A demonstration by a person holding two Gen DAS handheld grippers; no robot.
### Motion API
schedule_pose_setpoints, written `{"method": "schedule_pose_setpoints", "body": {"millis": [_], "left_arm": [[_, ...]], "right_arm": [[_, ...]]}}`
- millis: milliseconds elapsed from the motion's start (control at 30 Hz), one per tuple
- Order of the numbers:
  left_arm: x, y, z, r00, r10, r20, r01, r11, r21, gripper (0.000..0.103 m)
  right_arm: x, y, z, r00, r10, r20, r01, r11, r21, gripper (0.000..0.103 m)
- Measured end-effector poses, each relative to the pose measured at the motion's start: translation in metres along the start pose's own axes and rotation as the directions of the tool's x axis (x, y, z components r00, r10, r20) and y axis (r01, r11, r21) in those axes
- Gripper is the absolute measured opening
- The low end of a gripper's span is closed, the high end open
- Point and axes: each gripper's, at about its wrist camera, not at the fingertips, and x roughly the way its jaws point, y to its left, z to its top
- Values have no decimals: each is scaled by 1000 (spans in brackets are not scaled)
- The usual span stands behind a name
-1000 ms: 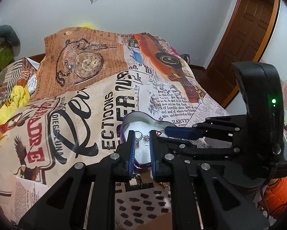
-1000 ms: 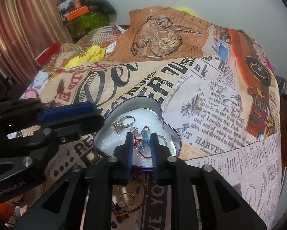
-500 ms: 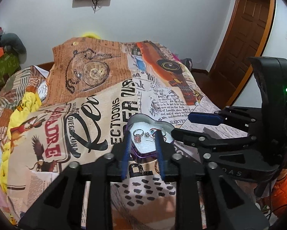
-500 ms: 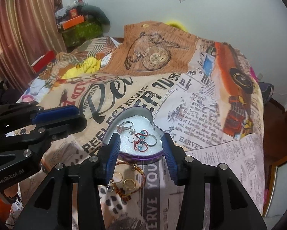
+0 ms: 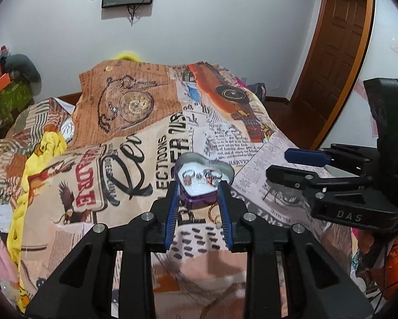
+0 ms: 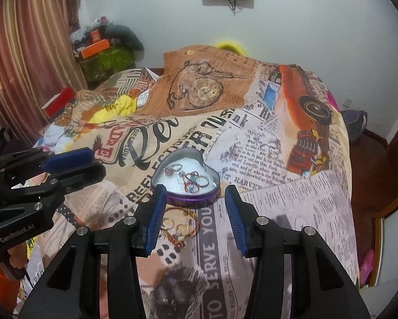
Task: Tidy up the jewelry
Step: 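Lift both grippers away from the heart tin, then grasp a gold ring with the left gripper while the right grasps the braided gold bracelet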
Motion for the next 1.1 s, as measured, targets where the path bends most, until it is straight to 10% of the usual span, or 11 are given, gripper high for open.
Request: {"method": "schedule_pose_setpoints", "body": {"millis": [1100], "left_arm": [[98,-24,-44,969,-82,-231,86,996,6,19]], "right_arm": [[47,-21,-66,980,86,-181,-65,991,119,42]]}}
